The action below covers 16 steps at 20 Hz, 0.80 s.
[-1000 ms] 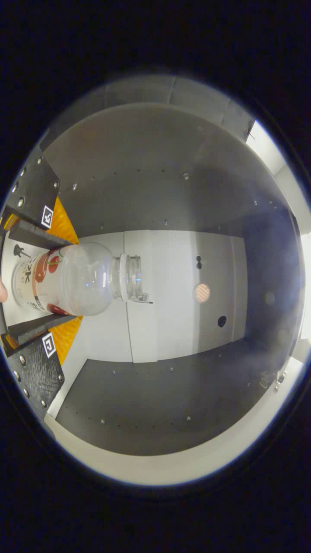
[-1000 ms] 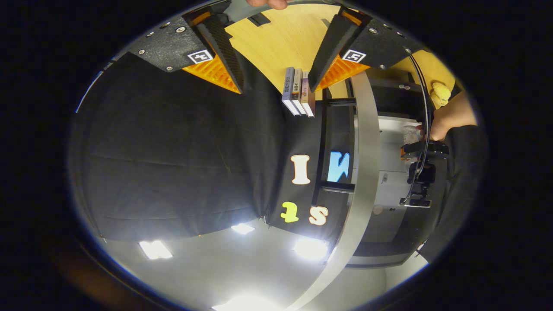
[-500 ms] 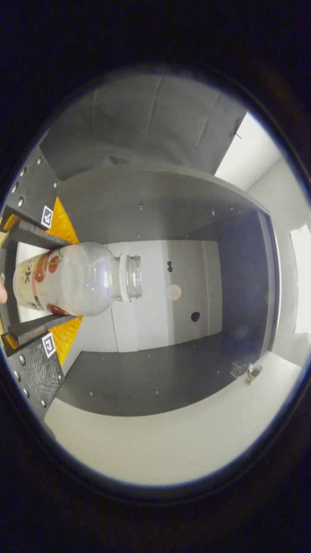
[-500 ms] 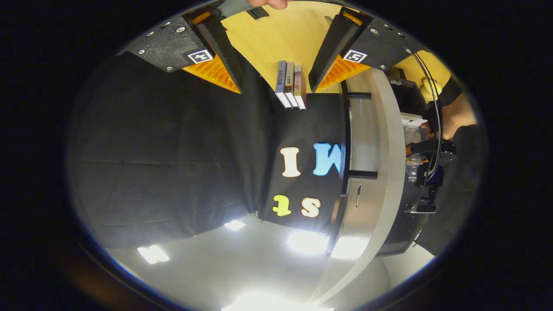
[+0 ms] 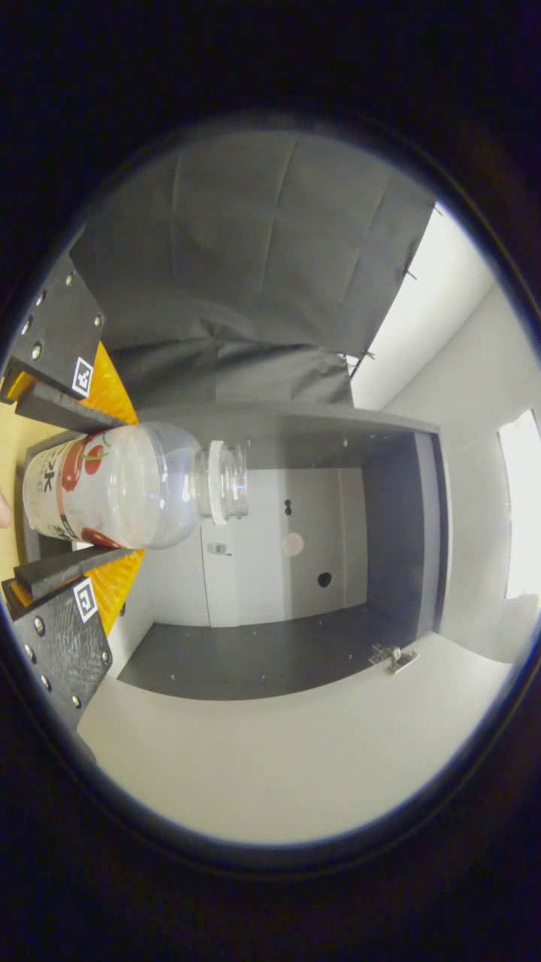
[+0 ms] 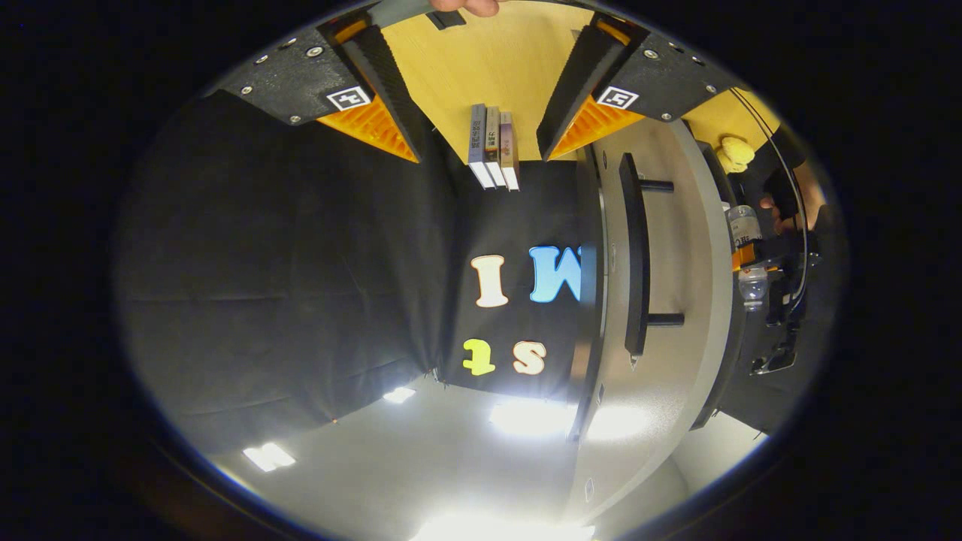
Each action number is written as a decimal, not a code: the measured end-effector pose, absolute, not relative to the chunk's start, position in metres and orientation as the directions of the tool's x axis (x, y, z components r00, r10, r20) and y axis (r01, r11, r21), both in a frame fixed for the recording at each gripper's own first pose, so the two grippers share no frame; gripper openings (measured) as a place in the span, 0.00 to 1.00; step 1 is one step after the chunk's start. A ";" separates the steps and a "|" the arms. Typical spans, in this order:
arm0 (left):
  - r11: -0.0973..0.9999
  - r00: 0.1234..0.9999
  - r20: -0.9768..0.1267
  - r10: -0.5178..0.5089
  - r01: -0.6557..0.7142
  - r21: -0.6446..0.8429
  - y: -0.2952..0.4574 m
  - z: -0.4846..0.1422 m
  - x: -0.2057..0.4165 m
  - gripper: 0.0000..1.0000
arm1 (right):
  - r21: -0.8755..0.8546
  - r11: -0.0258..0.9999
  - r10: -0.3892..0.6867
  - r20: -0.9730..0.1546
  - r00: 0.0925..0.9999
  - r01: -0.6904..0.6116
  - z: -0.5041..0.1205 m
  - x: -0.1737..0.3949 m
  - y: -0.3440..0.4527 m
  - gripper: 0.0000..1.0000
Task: Open the cabinet door with the right hand, grasp the bottle in the cabinet with the left hand and place it on the coaster, then close the cabinet door with the right hand.
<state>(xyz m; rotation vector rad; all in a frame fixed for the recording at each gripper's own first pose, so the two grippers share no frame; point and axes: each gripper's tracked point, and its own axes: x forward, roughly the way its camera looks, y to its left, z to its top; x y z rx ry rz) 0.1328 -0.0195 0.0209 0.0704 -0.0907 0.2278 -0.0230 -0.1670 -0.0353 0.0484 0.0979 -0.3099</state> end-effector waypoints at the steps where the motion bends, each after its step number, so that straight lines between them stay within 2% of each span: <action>1: 0.968 0.967 0.104 0.234 -0.241 0.067 -0.015 0.020 0.124 0.75 | 0.039 0.954 -0.293 -0.101 0.951 0.298 -0.041 -0.021 -0.168 0.93; 3: 0.958 0.958 0.112 0.263 -0.273 0.085 -0.008 0.021 0.107 0.72 | 0.038 0.958 -0.279 -0.105 0.955 0.284 -0.048 -0.018 -0.166 0.93; 4: 0.954 0.953 0.125 0.275 -0.287 0.091 -0.006 0.022 0.098 0.78 | 0.038 0.960 -0.271 -0.108 0.957 0.276 -0.054 -0.016 -0.165 0.93; 6: 0.945 0.945 0.150 0.291 -0.308 0.107 -0.003 0.017 0.078 0.78 | 0.024 0.961 -0.271 -0.130 0.954 0.276 -0.072 -0.010 -0.167 0.94; 11: 0.946 0.952 0.090 0.294 -0.303 0.116 -0.002 -0.025 0.058 0.78 | 0.010 0.961 -0.271 -0.164 0.949 0.276 -0.102 -0.003 -0.154 0.94; 13: 0.947 0.950 0.076 0.304 -0.310 0.087 -0.003 -0.040 0.048 0.65 | -0.032 0.967 -0.254 -0.171 0.952 0.252 -0.118 0.001 -0.143 0.94; 14: 0.948 0.950 0.070 0.305 -0.310 0.077 -0.002 -0.045 0.050 0.65 | -0.062 0.967 -0.253 -0.180 0.951 0.245 -0.128 0.002 -0.141 0.94; 16: 0.949 0.952 0.053 0.302 -0.305 0.076 0.003 -0.063 0.059 0.71 | -0.104 0.965 -0.257 -0.212 0.943 0.240 -0.153 0.001 -0.138 0.94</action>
